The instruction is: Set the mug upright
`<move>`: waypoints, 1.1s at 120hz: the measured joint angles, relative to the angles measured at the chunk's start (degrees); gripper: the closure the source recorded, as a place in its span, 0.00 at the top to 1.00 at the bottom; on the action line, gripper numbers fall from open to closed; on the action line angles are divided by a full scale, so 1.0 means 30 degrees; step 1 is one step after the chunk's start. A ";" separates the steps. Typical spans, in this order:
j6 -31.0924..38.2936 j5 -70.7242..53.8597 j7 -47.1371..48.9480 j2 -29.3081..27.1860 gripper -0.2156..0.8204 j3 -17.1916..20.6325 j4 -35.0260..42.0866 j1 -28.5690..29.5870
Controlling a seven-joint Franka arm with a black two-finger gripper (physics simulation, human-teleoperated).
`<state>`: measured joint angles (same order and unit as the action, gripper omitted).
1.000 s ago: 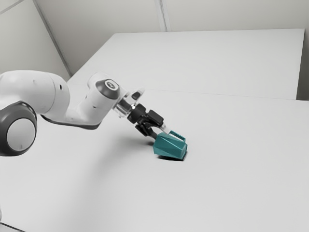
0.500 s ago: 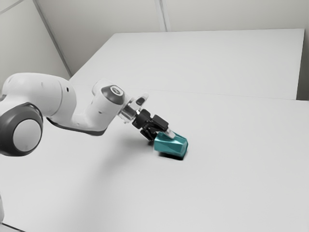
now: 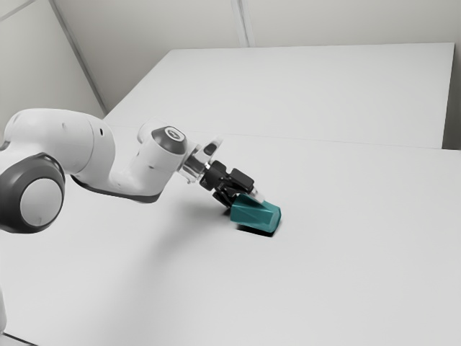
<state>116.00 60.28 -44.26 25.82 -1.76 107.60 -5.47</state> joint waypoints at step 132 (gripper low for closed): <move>-0.1412 -0.0212 -0.0002 -0.4968 0.05 0.0056 0.1080 -0.0053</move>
<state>111.77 59.64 -44.27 10.92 -1.59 110.84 -5.63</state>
